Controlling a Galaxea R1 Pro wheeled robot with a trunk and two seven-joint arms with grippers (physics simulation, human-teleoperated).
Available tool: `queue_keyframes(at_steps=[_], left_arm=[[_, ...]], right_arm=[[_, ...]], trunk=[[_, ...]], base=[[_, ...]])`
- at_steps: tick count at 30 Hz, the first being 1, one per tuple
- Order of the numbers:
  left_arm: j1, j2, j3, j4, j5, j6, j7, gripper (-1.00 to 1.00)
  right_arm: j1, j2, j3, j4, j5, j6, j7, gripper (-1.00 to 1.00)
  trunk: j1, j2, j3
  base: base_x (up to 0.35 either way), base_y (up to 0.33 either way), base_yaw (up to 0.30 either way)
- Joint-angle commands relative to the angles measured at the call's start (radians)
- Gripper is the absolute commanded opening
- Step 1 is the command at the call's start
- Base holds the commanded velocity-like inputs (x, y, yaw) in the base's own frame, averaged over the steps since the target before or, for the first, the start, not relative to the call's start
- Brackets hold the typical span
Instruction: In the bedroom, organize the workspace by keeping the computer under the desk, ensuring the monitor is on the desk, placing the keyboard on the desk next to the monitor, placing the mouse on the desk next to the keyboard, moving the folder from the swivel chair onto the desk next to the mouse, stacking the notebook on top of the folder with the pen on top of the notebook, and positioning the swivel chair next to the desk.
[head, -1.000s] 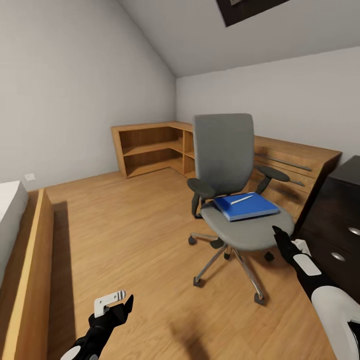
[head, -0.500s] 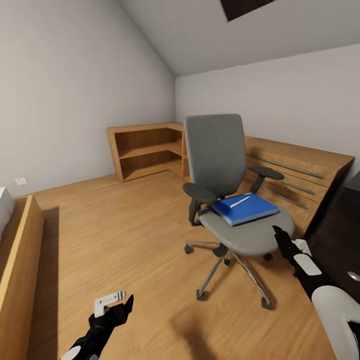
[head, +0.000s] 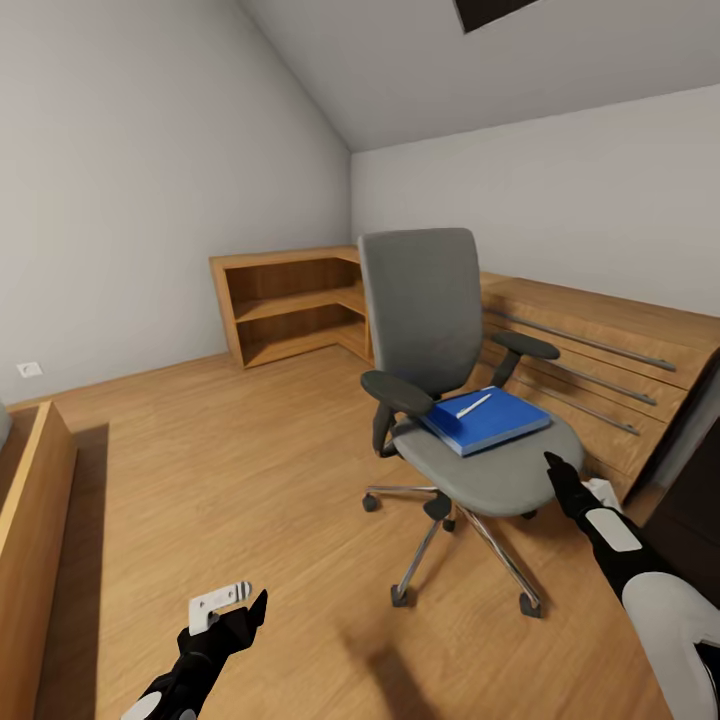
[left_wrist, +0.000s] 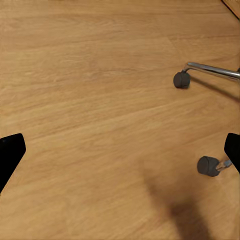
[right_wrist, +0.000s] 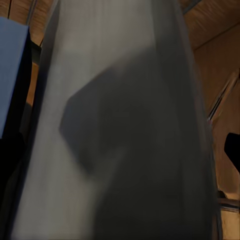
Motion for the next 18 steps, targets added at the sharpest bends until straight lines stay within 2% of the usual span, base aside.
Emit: queue_keyframes(at_steps=[1, 9, 14, 18], left_arm=[[0.000, -0.001, 0.001, -0.002, 0.010, 0.005, 0.003, 1.00], [0.000, -0.001, 0.001, -0.002, 0.011, 0.005, 0.003, 1.00], [0.000, -0.001, 0.002, -0.002, 0.011, 0.005, 0.003, 1.00], [0.000, -0.001, 0.002, -0.002, 0.011, 0.005, 0.003, 1.00]], right_arm=[[-0.001, 0.001, -0.006, -0.001, -0.009, 0.007, 0.007, 1.00], [-0.001, 0.000, -0.007, -0.001, -0.010, 0.007, 0.006, 1.00], [-0.001, 0.001, -0.007, -0.001, -0.009, 0.007, 0.007, 1.00], [-0.001, 0.000, -0.007, -0.001, -0.009, 0.007, 0.007, 1.00]], trunk=[[0.000, 0.000, -0.001], [0.000, 0.000, -0.001], [0.000, 0.000, -0.001], [0.000, 0.000, -0.001]], base=[[0.054, 0.022, 0.000], [0.020, -0.032, 0.001], [0.059, -0.049, 0.244], [0.223, -0.006, 0.140]])
